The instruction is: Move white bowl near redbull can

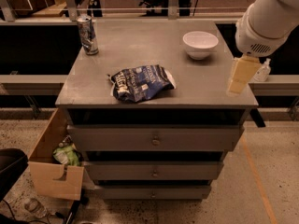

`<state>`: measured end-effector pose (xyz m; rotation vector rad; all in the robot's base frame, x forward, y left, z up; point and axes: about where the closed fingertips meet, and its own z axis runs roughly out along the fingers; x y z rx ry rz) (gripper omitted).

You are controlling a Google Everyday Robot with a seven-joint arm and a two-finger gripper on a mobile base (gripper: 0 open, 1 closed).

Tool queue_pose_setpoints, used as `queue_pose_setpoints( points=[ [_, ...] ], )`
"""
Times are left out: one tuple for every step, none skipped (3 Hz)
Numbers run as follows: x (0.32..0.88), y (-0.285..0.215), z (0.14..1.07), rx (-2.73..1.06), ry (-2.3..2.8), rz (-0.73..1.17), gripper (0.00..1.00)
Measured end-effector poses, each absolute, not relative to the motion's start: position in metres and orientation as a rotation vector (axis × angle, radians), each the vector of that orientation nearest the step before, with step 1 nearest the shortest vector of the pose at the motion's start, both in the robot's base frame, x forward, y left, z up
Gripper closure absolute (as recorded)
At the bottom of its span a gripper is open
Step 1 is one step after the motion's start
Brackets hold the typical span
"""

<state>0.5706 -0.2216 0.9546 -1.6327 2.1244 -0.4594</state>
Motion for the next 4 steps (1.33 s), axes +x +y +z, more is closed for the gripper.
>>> queue_pose_setpoints(
  points=[
    [0.595,-0.212,0.946,-1.665,2.099,-0.503,0.0],
    [0.63,-0.204,0.93,-1.712,2.072,-0.49,0.0],
    [0.667,-0.2,0.911,-1.744,2.051,-0.438,0.0],
    [0.7,-0.205,0.898,-1.741,2.045,-0.388,0.0]
  ],
)
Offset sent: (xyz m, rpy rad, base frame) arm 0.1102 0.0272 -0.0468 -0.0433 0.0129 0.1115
